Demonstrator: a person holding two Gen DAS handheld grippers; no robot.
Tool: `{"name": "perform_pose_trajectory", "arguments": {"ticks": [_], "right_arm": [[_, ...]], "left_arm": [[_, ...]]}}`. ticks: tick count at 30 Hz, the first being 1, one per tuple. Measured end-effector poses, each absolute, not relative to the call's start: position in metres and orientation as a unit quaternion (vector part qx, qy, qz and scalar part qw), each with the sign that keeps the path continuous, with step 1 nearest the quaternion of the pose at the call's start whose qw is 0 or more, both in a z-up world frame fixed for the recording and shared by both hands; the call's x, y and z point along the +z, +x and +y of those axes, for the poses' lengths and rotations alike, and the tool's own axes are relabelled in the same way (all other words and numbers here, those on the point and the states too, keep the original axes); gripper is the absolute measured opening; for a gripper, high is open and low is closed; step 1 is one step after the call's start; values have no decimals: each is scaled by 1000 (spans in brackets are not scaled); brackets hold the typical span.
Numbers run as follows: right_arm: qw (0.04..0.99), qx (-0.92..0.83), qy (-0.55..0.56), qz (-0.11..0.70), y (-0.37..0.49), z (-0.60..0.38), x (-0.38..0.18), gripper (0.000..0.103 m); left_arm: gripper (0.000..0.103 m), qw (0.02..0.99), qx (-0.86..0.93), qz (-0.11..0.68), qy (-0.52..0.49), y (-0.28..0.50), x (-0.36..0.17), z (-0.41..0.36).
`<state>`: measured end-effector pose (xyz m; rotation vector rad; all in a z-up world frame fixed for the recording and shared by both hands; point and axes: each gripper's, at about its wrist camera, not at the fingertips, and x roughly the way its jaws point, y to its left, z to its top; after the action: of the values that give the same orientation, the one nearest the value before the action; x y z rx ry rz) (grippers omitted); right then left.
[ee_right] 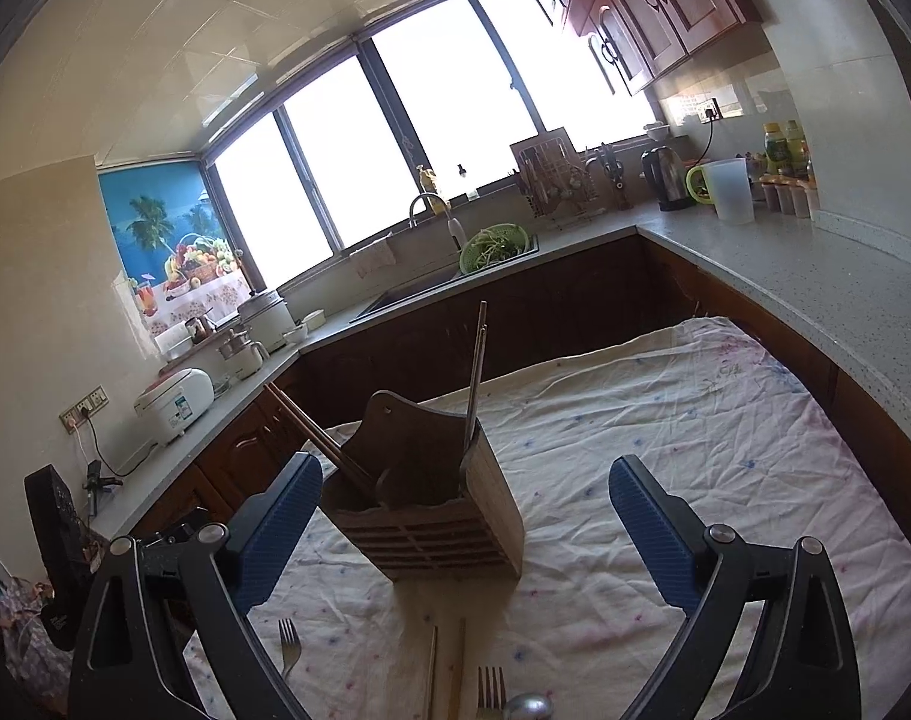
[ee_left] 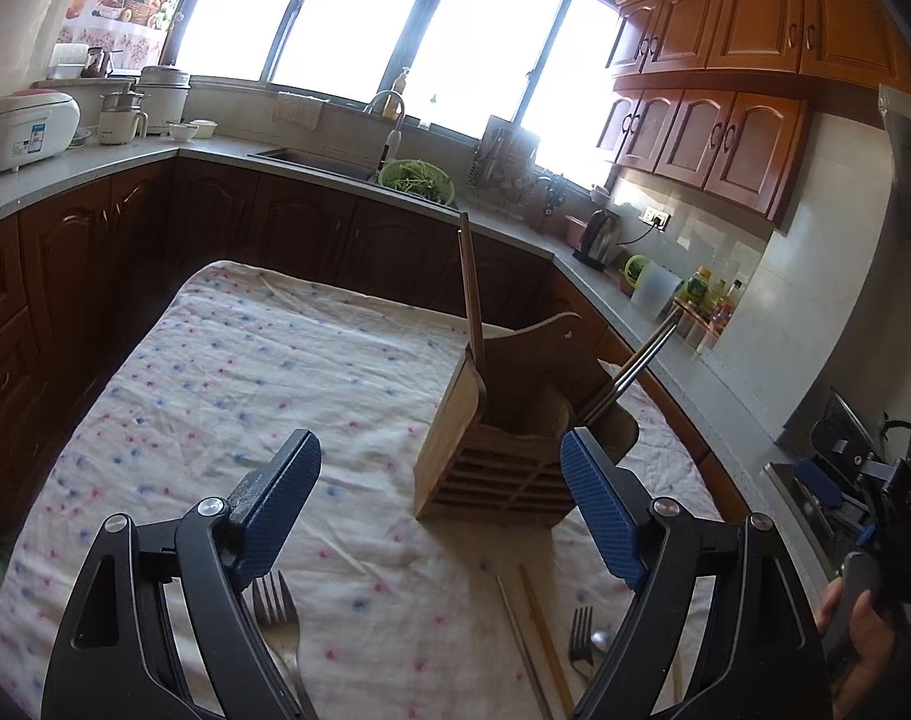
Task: Organize utensils
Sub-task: 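Move both tools back down toward the spoon and metal chopstick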
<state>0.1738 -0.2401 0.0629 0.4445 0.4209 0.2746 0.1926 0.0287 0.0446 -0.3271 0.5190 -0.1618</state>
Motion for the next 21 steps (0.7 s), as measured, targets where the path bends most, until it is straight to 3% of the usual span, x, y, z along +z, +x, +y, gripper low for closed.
{"name": "perform_pose_trajectory", "arguments": {"ticks": [21], "right_arm": [[934,100,207,274,102,-261,3,98]], "left_arm": [[84,928,-98,335,-126,156,0,-4]]}}
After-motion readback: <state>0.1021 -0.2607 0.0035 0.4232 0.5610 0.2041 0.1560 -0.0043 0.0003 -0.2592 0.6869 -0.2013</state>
